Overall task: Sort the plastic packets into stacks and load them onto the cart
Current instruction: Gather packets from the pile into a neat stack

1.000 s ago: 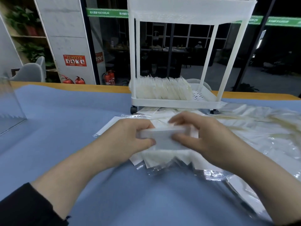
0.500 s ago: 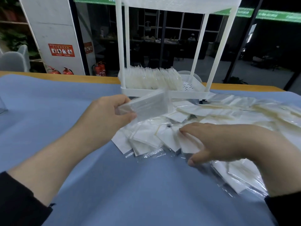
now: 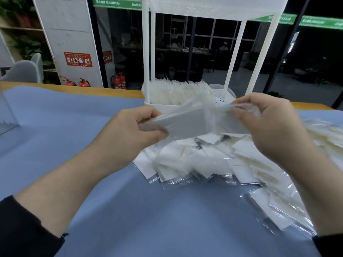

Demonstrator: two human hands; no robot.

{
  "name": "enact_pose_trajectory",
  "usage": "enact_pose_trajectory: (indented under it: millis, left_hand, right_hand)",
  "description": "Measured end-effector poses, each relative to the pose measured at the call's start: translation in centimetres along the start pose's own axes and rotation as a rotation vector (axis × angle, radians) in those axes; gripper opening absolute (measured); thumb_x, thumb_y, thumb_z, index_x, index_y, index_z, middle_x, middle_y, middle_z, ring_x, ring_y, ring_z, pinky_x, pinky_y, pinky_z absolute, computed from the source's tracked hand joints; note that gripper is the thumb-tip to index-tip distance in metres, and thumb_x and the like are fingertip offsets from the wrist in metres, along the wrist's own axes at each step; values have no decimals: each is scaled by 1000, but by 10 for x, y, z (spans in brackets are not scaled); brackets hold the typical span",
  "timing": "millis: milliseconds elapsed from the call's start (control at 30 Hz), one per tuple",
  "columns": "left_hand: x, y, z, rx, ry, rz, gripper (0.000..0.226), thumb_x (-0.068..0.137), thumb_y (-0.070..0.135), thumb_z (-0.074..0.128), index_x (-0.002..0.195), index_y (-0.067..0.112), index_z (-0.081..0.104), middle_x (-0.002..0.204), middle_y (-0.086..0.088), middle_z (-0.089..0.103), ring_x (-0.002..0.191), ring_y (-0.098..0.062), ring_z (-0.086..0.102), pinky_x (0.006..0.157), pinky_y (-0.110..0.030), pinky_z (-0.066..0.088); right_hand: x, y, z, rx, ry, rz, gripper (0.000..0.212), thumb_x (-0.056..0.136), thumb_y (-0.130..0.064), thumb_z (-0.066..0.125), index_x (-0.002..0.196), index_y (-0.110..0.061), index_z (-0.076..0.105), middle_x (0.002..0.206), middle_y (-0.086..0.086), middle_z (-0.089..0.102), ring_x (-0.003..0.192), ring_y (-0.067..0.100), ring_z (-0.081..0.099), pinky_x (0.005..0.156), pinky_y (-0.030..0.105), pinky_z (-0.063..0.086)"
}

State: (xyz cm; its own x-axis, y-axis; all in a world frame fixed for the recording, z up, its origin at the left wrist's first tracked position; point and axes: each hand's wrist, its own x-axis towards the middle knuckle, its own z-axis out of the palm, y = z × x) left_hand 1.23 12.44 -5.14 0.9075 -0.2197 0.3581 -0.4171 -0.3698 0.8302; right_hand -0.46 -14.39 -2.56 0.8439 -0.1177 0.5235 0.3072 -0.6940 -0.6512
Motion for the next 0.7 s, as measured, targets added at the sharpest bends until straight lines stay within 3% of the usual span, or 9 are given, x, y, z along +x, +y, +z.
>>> enact_pose_trajectory:
  millis: [100, 200, 267, 367, 433, 467, 533, 600, 700]
  left_hand:
    - [0, 2, 0, -18, -35, -21, 12, 82, 12, 81, 81, 21, 73, 91, -1, 71, 77, -13, 62, 71, -28, 43]
    - [-2, 2, 6, 39, -64, -25, 15, 79, 17, 84, 81, 26, 71, 117, 28, 63, 99, -6, 62, 82, -11, 42]
    - [-4, 2, 12, 69, -80, -25, 20, 80, 21, 83, 83, 32, 67, 115, 35, 63, 91, -5, 60, 78, -13, 44]
    - [-6, 1, 18, 70, -120, -36, 29, 83, 19, 80, 92, 35, 57, 88, 11, 69, 70, -11, 57, 69, -28, 47]
    - [-6, 2, 18, 58, -147, -51, 39, 85, 15, 79, 98, 38, 51, 90, 0, 66, 67, -18, 58, 69, -39, 50]
    - [-6, 3, 17, 81, -160, -52, 43, 85, 16, 79, 102, 43, 49, 92, -1, 64, 65, -16, 57, 69, -37, 50]
    - [-7, 0, 15, 197, -203, -34, 49, 85, 25, 78, 111, 51, 46, 96, 6, 59, 70, -6, 55, 69, -24, 47]
    - [-8, -3, 16, 371, -262, 0, 46, 88, 38, 75, 122, 51, 46, 108, 19, 54, 95, 4, 52, 86, -13, 43]
    - [-8, -7, 23, 468, -348, 18, 43, 92, 45, 64, 130, 48, 45, 119, 28, 48, 112, 5, 43, 100, -26, 40]
  right_hand:
    - [3, 7, 3, 121, -1, 37, 11, 95, -33, 68, 84, -35, 71, 80, -19, 70, 73, 4, 63, 65, 28, 45]
    - [-1, 7, 12, 223, -192, 37, 12, 97, -31, 63, 93, -34, 74, 87, -10, 74, 78, 17, 66, 77, 35, 51]
    - [-8, 4, 20, 275, -335, 45, 21, 102, -33, 54, 96, -33, 74, 91, -7, 74, 77, 14, 62, 76, 32, 47]
    - [-15, 2, 27, 432, -490, 107, 38, 102, -56, 43, 109, -33, 72, 106, -11, 73, 96, 6, 65, 85, 30, 47]
    - [-16, 4, 25, 386, -530, 96, 50, 93, -73, 38, 119, -41, 67, 113, -17, 69, 104, 4, 64, 89, 33, 48]
    - [-16, 3, 23, 300, -544, 57, 49, 87, -76, 39, 120, -47, 63, 111, -25, 66, 100, -3, 62, 85, 26, 47]
    - [-17, 0, 19, 119, -610, -6, 48, 77, -73, 51, 122, -55, 54, 111, -34, 60, 100, -8, 60, 82, 15, 45]
    - [-19, -2, 21, 92, -685, 3, 49, 79, -59, 66, 124, -56, 46, 112, -35, 56, 96, -3, 63, 78, 12, 48]
    - [-20, -1, 26, 92, -705, 15, 49, 87, -32, 75, 121, -52, 47, 109, -31, 56, 84, 3, 66, 73, 19, 53]
